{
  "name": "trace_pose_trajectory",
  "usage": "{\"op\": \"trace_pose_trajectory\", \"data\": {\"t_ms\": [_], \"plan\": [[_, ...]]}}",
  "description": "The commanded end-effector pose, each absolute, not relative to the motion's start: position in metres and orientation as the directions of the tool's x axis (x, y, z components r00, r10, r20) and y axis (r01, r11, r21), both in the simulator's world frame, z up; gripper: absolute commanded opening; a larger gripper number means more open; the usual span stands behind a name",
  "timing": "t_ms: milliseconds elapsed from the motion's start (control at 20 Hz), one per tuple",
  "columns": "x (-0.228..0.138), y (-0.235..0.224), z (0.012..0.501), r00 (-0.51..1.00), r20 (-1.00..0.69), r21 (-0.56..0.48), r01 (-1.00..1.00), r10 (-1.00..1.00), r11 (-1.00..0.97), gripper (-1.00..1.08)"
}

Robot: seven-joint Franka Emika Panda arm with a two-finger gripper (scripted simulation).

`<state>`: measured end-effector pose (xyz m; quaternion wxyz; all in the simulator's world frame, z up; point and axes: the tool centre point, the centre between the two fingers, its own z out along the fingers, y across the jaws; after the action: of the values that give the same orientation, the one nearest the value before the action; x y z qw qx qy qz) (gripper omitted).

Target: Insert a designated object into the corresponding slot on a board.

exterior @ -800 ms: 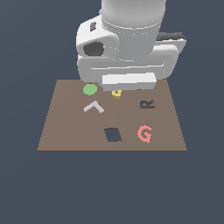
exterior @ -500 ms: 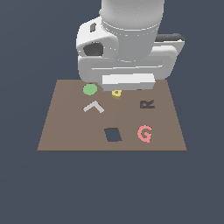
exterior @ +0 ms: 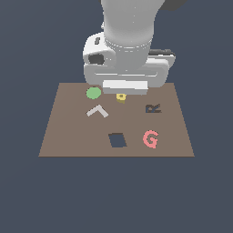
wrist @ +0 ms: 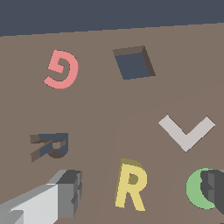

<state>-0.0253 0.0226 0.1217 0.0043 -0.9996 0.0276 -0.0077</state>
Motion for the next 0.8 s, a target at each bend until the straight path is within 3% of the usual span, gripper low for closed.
{"op": "trace_pose_trajectory", "data": {"t_ms": [0, 750], "plan": [[-0.038, 0.020, 0.105, 0.995, 0.011, -0.007, -0.095, -0.095, -0.995, 1.00], [-0.081, 0.017, 0.048, 0.972, 0.000, 0.001, -0.235, -0.235, -0.972, 1.00]]}}
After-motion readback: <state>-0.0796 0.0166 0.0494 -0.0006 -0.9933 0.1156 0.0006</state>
